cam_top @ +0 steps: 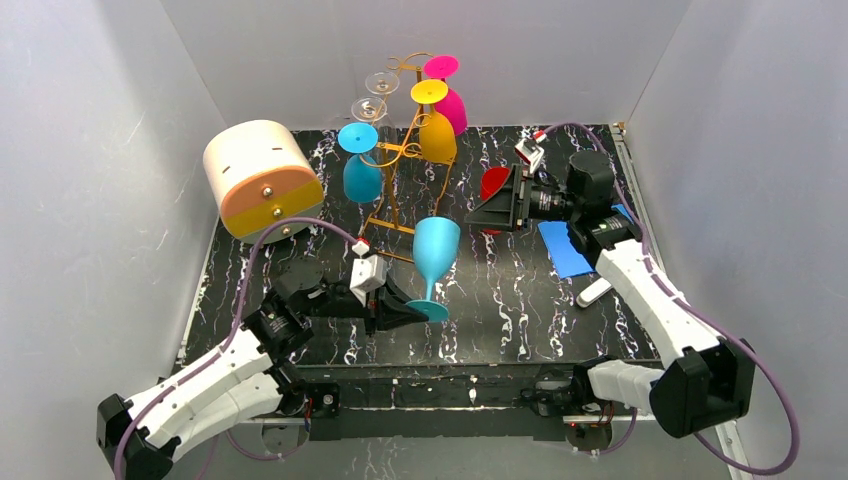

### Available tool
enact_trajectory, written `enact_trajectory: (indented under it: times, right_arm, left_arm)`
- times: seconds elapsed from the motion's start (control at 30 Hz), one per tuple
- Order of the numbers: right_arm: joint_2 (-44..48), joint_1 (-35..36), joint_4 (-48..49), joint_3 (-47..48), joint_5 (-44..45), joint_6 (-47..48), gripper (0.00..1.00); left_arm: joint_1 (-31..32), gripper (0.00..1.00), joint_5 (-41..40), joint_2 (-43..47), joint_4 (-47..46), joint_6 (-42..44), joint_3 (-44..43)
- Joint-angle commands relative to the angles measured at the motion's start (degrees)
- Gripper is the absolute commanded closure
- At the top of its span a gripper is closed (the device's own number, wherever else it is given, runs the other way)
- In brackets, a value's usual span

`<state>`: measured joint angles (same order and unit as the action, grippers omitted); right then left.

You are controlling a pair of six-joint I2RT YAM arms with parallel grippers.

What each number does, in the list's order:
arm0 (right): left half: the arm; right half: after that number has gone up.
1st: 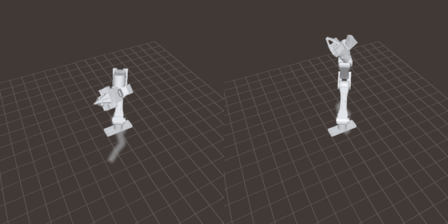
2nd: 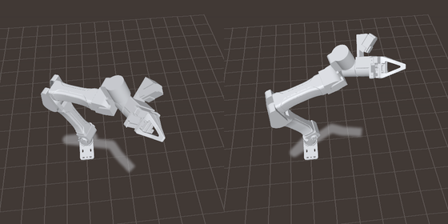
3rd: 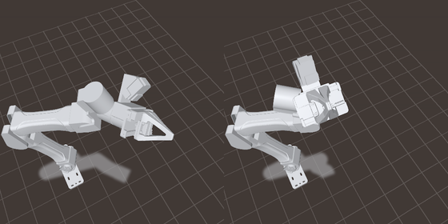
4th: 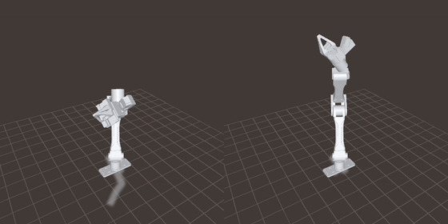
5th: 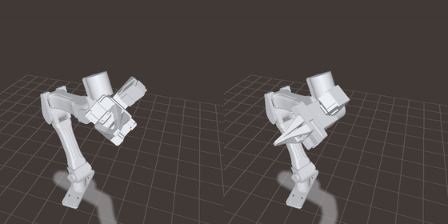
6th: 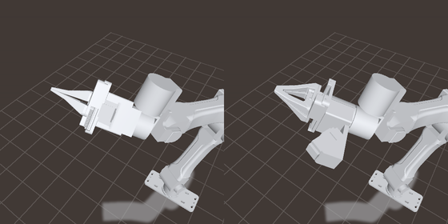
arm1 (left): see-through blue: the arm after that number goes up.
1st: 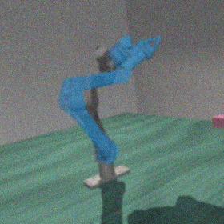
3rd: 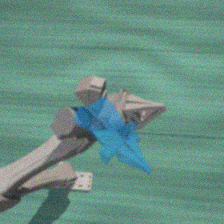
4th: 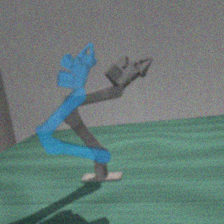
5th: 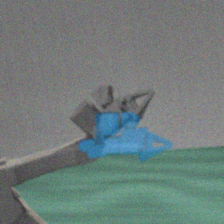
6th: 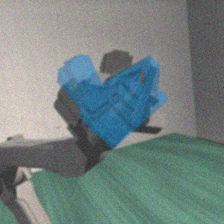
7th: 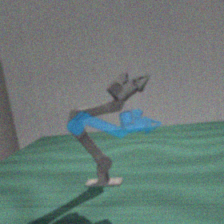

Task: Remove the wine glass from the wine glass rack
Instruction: Place the wine glass at the center of the board.

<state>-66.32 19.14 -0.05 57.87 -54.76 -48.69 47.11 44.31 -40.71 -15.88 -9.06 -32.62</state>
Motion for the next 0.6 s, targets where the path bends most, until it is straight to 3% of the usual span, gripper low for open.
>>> enact_trajectory:
  times: [0.0,0.1,0.23,0.37,0.5,0.57]
  right_arm:
    - [-3.79,-0.03,6.18,3.55,-7.08,-3.75,0.13]
    - [-6.31,0.0,7.12,3.67,-8.18,-6.52,0.23]
    - [-10.3,0.17,13.41,4.56,-14.96,-11.19,0.29]
    - [-13.08,2.92,14.34,7.56,-21.17,-13.36,0.46]
    - [-12.36,11.23,14.82,10.1,-22.67,-12.75,0.46]
    - [-12.77,13.39,10.37,11.96,-23.22,-9.7,0.47]
  left_arm:
    - [0.29,1.0,6.35,0.98,1.08,7.09,-0.9]
    - [0.31,1.0,6.8,1.2,0.5,7.65,-0.97]
    - [0.26,1.0,8.69,-0.56,2.13,8.77,-1.9]
    - [0.26,1.0,6.25,-0.07,4.16,10.94,-2.42]
    - [0.29,1.0,5.64,-0.29,18.64,18.83,-8.82]
    - [0.26,1.0,6.12,-0.38,22.83,21.33,-10.67]
